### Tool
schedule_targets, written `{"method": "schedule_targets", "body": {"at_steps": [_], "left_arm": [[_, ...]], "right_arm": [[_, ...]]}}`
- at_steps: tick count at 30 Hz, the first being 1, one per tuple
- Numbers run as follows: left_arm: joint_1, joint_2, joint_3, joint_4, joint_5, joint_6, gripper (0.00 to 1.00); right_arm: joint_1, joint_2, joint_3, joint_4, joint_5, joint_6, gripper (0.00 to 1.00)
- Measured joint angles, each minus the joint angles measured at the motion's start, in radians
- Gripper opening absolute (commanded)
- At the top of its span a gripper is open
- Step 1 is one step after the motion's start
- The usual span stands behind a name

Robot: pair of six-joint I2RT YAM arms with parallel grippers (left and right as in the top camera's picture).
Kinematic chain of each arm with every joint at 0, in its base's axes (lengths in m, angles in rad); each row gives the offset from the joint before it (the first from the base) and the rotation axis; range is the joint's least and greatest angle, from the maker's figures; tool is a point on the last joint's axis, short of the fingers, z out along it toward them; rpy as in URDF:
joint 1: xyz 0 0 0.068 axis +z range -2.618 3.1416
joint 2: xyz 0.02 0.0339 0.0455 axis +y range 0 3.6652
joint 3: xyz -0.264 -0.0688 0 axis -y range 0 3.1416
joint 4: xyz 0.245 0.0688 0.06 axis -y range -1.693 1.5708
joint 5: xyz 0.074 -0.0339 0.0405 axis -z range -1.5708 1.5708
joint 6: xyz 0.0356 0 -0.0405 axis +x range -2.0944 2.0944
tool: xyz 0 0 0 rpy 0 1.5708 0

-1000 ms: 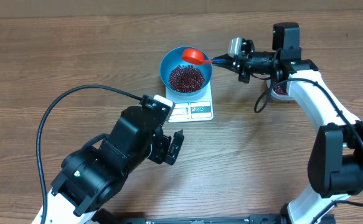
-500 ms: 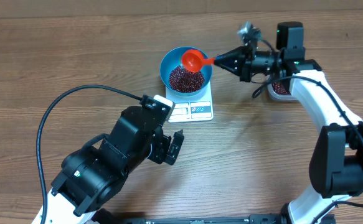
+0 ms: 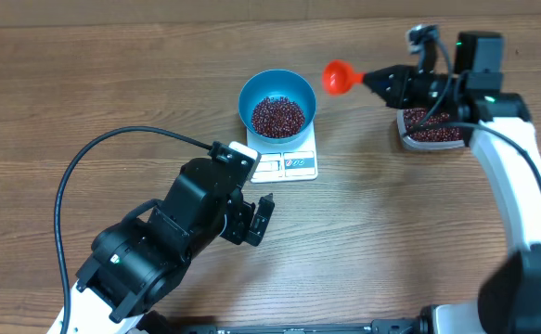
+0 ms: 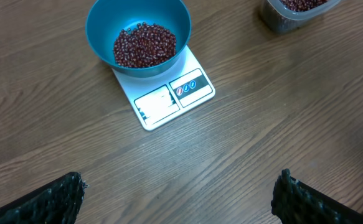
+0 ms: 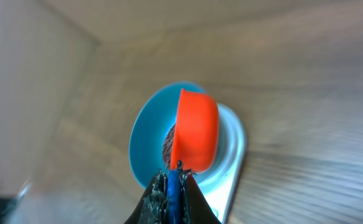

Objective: Scoop item into bowl and weigh 150g on scale
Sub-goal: 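Move the empty scoop back right over the bean container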

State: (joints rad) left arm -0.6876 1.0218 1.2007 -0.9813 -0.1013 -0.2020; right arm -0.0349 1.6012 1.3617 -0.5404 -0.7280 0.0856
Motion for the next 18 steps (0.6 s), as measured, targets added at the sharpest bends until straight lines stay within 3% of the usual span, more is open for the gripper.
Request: {"method": "schedule_targets", "body": {"at_steps": [6,18], "left_arm": [[0.000,0.000,0.000,0.000,0.000,0.000,0.99],[0.000,0.000,0.000,0.000,0.000,0.000,0.99]], "right_arm": [[-0.036,-0.145,0.019,-0.130,0.240,0.012,0.04],[-0.044,-0.153,0.020,-0.381,0.792,0.014,0.04]]}}
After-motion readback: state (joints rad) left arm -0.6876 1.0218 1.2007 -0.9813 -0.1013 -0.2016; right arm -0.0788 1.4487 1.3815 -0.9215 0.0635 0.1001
